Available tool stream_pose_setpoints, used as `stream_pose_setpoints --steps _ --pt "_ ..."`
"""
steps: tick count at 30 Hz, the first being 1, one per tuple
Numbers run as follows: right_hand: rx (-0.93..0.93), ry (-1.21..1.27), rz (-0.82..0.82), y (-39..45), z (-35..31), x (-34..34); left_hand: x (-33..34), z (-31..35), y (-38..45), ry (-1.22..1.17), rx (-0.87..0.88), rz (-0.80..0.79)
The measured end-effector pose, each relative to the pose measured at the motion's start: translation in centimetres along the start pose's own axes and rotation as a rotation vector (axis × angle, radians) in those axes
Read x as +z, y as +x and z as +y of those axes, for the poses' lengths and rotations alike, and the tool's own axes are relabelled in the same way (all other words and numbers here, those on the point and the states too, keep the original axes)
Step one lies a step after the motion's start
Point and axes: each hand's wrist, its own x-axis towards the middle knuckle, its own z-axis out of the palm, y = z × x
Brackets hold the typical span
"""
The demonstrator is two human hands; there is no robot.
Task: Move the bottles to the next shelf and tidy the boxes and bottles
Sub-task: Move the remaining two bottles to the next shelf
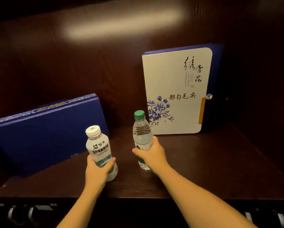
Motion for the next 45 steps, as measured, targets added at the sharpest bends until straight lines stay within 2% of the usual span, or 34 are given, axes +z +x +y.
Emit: stream_pose_setpoints --steps 4,8,14,17,21,25,28,34,41,45 --pt "0.008 0.028 0.003 -0.6 -0.1 -0.8 0.1 0.7 -0.5 0.009 0.012 0.023" --pt "0.014 0.04 0.063 -4.0 -0.6 -4.6 1.6 2.5 -3.3 -0.013 0.024 -0.076" --pt "-0.01 -0.05 0.238 -12.1 -1.9 -15.2 8.8 6.7 -11.3 -0.169 0.108 -0.431" --pt "0.005 -0.115 0.411 -17.0 -2.1 -22.5 13.7 9.7 -17.4 -0.215 0.2 -0.647" --pt "0.036 -0.158 0.66 -23.2 -2.3 -32.3 19.7 14.0 -26.1 -0.284 0.274 -0.857" --pt "0.056 -0.175 0.833 -27.6 -2.3 -41.1 25.2 17.3 -33.3 -0.333 0.289 -0.976" --pt "0.062 -0.197 0.891 -28.9 -1.6 -46.6 29.5 19.1 -36.8 -0.338 0.294 -1.042" --pt "0.036 -0.192 0.868 -24.5 1.1 -55.5 39.2 21.6 -39.2 -0.303 0.267 -1.002" --pt "0.009 -0.152 0.738 -14.1 4.8 -62.6 51.0 23.1 -37.2 -0.198 0.208 -0.793" --pt "0.0 -0.158 0.703 -9.3 6.7 -64.8 55.4 22.7 -35.6 -0.168 0.212 -0.708"
